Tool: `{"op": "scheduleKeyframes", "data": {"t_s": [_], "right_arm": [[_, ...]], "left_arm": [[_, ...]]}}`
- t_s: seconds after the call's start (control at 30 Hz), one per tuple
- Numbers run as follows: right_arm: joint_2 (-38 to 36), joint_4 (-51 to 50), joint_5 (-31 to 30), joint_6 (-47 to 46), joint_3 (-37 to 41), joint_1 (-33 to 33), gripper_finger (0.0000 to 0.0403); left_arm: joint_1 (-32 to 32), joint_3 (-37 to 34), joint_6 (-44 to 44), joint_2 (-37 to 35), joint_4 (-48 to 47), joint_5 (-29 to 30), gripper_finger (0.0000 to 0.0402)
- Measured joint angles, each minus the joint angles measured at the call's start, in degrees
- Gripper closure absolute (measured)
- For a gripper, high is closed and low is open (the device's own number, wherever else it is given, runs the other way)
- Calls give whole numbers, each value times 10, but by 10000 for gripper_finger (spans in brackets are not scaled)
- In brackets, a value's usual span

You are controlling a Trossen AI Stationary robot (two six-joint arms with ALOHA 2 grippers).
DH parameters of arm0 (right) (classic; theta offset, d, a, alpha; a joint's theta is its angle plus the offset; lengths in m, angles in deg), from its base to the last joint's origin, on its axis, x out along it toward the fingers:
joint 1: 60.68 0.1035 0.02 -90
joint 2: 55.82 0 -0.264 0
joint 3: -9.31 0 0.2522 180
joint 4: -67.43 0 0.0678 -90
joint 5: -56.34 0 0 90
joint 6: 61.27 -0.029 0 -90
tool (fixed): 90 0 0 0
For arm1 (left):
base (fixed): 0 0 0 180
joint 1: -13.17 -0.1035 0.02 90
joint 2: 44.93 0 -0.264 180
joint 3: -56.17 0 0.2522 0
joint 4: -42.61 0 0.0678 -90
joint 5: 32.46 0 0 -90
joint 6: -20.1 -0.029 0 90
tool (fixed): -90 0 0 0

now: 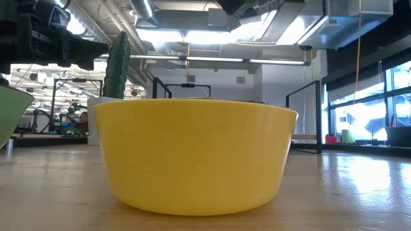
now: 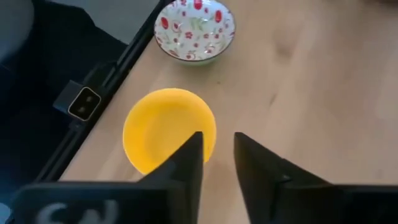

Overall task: Pick & Place Mini bowls
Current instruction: Stack the yellow bowl on top of the yellow bowl on the shelf

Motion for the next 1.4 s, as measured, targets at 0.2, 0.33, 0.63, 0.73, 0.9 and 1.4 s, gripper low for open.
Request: {"op": "scheduleKeyframes", "data": {"t_s": [0.2,0.33,0.63,0.73,0.9,1.4], "right_arm": [[57,33,-2,-1,-19,32,253],[85,47,-31,-4,-20,53,216],[141,32,-77,-66,-20,66,192],[157,26,-74,-74,-20,65,192],[175,32,-73,-74,-20,65,192],[208,35,-77,-76,-20,58,192]], "left_arm": [[0,0,44,0,0,0,396],[0,0,53,0,0,0,394],[0,0,52,0,0,0,398],[0,0,51,0,0,0,395],[0,0,44,0,0,0,395],[0,0,41,0,0,0,394]]}}
